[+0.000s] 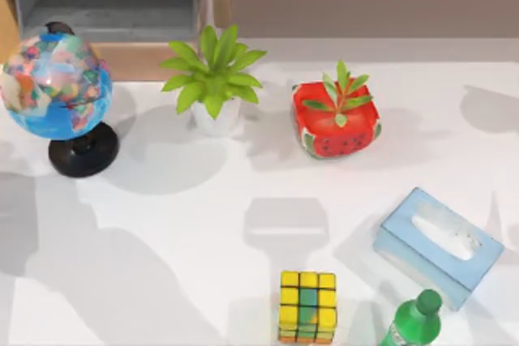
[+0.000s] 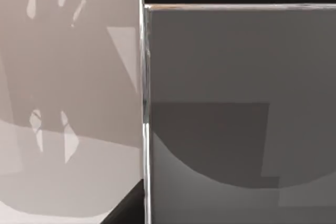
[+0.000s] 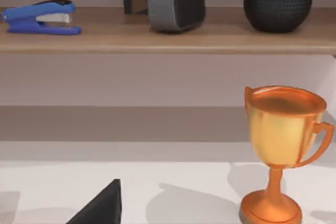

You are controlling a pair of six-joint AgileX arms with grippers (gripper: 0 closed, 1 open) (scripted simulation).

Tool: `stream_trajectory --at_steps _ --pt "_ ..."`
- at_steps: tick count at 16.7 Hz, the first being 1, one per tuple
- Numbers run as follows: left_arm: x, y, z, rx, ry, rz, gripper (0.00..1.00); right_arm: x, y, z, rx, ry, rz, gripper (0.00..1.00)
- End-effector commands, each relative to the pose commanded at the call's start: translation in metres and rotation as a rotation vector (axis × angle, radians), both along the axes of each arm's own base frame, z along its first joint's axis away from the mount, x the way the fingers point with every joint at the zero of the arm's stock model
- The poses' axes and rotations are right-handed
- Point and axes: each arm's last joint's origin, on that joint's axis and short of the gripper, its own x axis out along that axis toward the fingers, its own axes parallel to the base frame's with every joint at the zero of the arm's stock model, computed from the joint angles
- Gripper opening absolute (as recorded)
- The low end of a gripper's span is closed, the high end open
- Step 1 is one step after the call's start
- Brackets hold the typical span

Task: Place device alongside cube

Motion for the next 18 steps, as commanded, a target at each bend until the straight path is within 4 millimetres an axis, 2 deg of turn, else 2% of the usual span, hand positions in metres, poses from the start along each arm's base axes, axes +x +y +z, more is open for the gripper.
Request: stream_trajectory --at_steps 3,9,14,18 --pt "0.005 -0.005 0.022 0.023 -0.059 0.004 0.00 0.000 0.000 0.000 0.000 0.000 0.000 1.00" --pt "0.006 -0.033 0.095 0.071 -0.260 0.070 0.00 0.000 0.000 0.000 0.000 0.000 0.000 1.00" --pt "-0.007 -0.076 0.145 0.043 -0.411 0.143 0.00 0.000 0.000 0.000 0.000 0.000 0.000 1.00" --pt "-0.020 -0.121 0.161 -0.031 -0.450 0.181 0.00 0.000 0.000 0.000 0.000 0.000 0.000 1.00"
